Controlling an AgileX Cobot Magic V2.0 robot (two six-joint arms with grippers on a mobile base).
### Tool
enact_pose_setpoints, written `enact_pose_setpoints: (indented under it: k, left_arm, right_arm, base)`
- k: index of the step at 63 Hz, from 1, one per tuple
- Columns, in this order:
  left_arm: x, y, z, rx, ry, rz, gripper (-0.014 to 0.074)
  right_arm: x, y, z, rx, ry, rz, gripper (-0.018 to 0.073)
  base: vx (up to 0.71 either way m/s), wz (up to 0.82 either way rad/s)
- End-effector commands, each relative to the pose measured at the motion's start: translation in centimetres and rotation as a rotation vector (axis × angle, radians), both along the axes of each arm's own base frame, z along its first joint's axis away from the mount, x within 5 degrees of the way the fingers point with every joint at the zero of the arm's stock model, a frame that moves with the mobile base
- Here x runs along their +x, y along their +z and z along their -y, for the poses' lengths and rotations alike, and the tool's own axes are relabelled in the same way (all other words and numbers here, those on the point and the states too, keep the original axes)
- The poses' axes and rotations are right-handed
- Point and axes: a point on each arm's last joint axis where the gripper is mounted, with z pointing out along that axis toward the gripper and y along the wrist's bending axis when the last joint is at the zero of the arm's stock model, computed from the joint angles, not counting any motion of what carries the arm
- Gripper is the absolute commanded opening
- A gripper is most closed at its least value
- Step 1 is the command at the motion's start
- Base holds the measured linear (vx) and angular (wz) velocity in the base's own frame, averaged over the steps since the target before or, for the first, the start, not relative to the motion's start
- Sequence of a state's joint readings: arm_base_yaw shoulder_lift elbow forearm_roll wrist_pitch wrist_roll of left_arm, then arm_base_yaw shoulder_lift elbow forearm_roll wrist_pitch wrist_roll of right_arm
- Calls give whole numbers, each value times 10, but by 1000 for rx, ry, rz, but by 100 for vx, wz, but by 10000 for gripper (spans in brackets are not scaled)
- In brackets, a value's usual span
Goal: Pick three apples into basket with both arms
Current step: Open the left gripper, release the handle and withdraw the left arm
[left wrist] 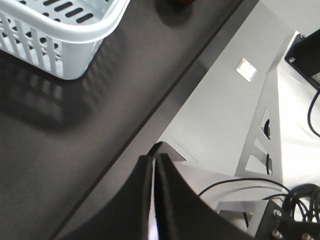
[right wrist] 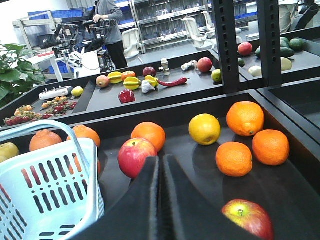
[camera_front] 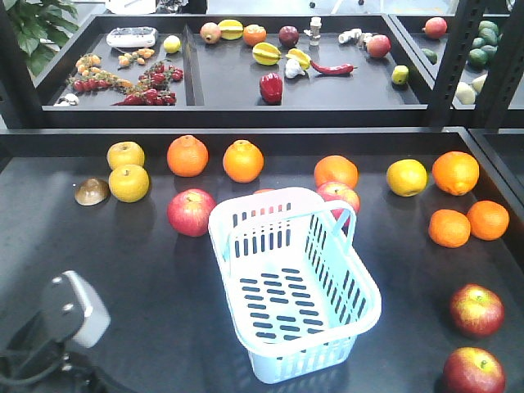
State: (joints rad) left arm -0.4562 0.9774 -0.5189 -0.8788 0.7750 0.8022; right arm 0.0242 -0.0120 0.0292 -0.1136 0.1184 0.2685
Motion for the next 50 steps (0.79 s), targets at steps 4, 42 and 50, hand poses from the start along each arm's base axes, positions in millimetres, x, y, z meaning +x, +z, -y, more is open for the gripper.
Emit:
enact_pose_setpoints:
  k: [4, 42, 50]
  left_arm:
    - [0, 19, -1, -80, 61, 98, -6]
    - [-19, 19, 0, -84, -63, -33, -6]
    - [-20, 18, 0, -83, -70, -39, -6]
  right_arm:
    - [0, 3, 0, -11, 3, 67, -4]
    - [-3, 25, 0, 784, 59, 237, -4]
    - [-11, 67, -2, 621, 100, 252, -4]
  base:
    - [0, 0]
    - [0, 0]
    - [0, 0]
